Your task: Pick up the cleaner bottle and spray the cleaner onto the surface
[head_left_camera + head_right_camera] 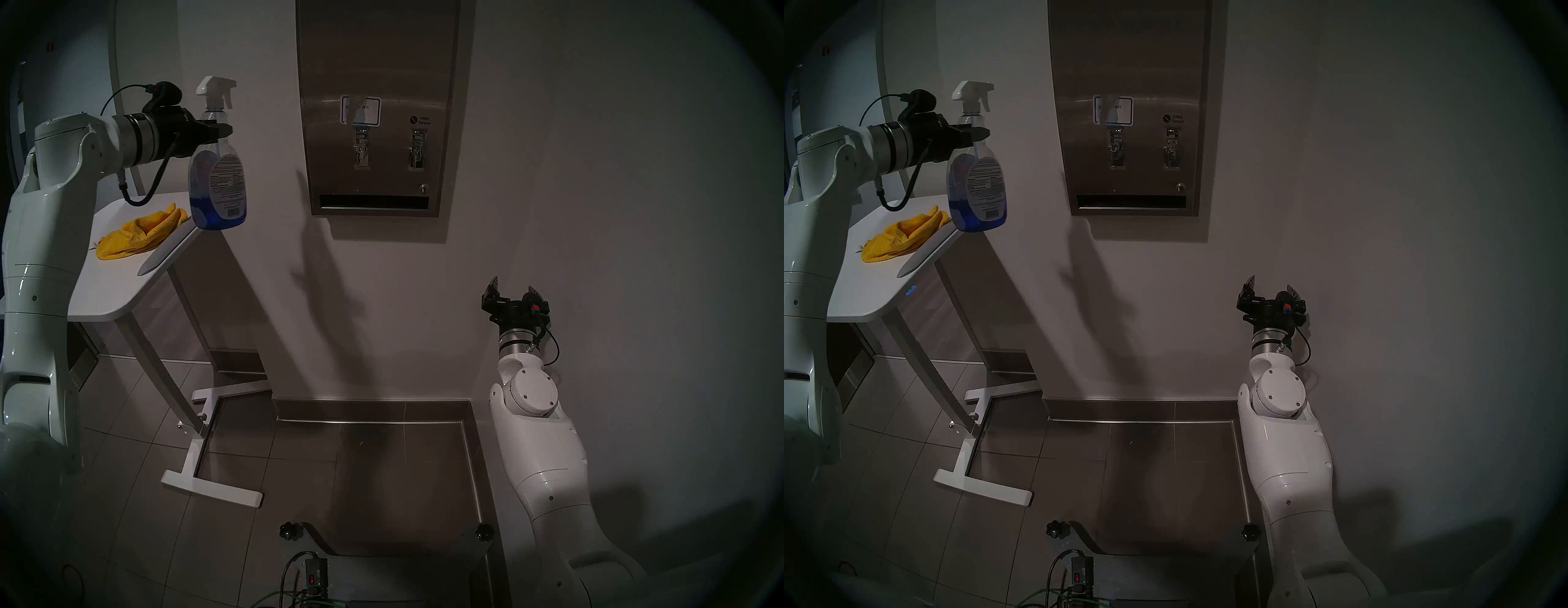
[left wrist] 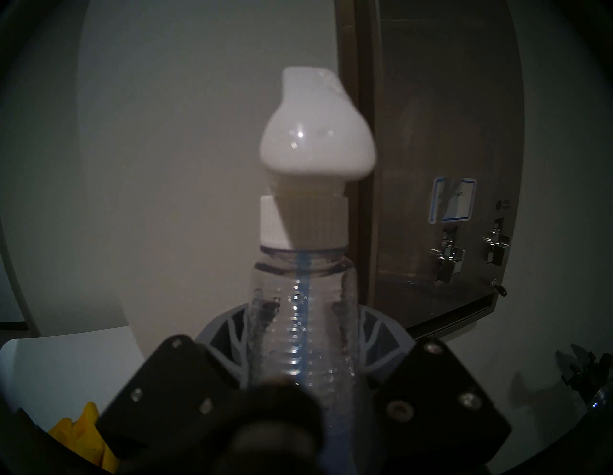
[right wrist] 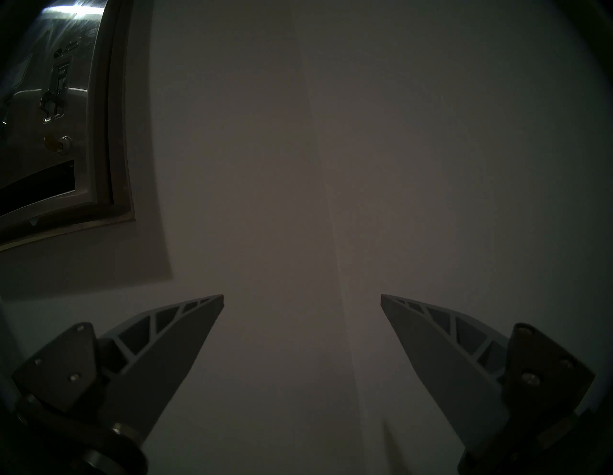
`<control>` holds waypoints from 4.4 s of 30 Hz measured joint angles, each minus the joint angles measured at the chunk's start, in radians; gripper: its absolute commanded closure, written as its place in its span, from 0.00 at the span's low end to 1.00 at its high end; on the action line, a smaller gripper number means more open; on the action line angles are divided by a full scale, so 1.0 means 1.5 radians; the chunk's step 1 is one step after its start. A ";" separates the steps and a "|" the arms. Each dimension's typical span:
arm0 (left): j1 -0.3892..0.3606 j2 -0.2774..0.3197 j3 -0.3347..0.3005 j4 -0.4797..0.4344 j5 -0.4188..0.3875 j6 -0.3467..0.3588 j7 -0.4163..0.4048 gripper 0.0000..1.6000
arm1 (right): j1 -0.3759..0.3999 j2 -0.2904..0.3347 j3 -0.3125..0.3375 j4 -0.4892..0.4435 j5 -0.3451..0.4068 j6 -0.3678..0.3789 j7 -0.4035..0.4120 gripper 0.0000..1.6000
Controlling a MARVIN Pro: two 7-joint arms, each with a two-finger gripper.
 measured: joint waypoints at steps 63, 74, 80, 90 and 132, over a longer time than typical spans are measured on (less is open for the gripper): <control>0.160 -0.327 0.039 -0.330 0.022 0.049 0.438 1.00 | 0.000 0.000 0.000 -0.009 0.000 0.000 0.000 0.00; 0.160 -0.308 0.096 -0.317 0.056 0.023 0.443 1.00 | 0.000 0.000 0.000 -0.010 0.000 0.000 0.000 0.00; 0.160 -0.298 0.114 -0.305 0.071 0.007 0.441 1.00 | 0.000 0.000 0.000 -0.010 0.000 0.000 0.000 0.00; 0.153 -0.298 0.117 -0.288 0.087 -0.019 0.443 1.00 | 0.000 0.000 0.000 -0.010 0.000 0.000 0.000 0.00; 0.109 -0.308 0.137 -0.255 0.120 -0.066 0.404 1.00 | 0.000 0.000 0.000 -0.010 0.000 0.000 0.000 0.00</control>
